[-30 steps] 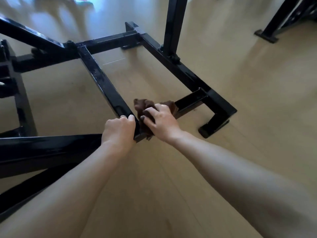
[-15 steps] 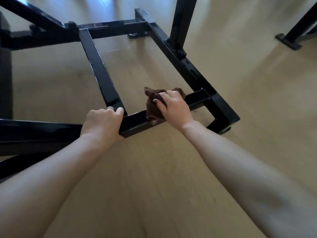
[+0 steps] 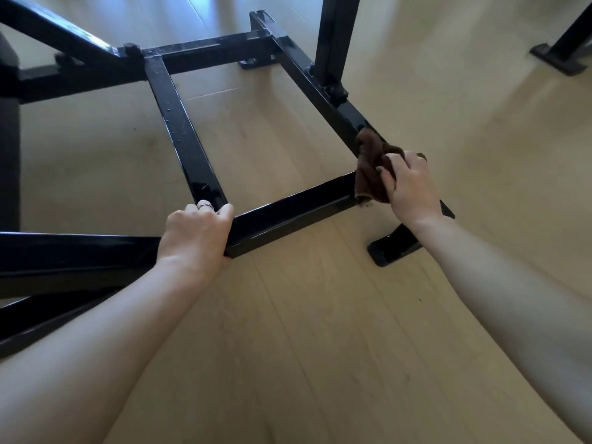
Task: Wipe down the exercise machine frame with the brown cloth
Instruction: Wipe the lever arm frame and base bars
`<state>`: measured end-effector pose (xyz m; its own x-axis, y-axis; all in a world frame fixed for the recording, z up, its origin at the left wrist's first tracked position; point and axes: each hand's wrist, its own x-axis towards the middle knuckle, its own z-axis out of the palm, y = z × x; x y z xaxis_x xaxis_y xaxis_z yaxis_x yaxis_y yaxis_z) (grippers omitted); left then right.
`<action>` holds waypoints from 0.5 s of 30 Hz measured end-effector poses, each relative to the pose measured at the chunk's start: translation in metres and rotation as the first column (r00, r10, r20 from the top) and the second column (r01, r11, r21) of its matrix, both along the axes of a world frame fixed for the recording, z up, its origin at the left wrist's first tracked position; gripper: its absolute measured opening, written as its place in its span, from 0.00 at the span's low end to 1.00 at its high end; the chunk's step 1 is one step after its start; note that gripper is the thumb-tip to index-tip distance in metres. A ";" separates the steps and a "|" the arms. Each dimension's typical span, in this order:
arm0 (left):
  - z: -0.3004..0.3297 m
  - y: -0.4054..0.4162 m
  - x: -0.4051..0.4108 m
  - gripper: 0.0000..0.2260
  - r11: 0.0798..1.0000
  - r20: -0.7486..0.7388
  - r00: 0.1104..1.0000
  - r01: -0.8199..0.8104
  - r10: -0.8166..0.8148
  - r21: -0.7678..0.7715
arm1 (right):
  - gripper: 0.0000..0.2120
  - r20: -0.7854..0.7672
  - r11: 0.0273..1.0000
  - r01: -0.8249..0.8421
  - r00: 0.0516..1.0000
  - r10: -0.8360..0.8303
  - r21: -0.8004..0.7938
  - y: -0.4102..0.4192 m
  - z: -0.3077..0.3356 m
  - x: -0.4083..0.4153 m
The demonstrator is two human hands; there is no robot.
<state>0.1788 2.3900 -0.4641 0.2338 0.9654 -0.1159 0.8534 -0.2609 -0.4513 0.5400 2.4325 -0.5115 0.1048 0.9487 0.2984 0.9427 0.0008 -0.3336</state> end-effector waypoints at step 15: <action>-0.010 0.002 -0.011 0.27 1.000 0.116 0.993 0.025 -0.027 0.019 | 0.16 0.056 0.970 0.243 0.968 -0.243 0.018 -0.031 -0.005 0.000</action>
<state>0.1674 2.3916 -0.4743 0.2695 0.9605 -0.0697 0.8933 -0.2764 -0.3545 0.5399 2.4011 -0.5170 0.3142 0.8936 0.3207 0.9326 -0.2272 -0.2804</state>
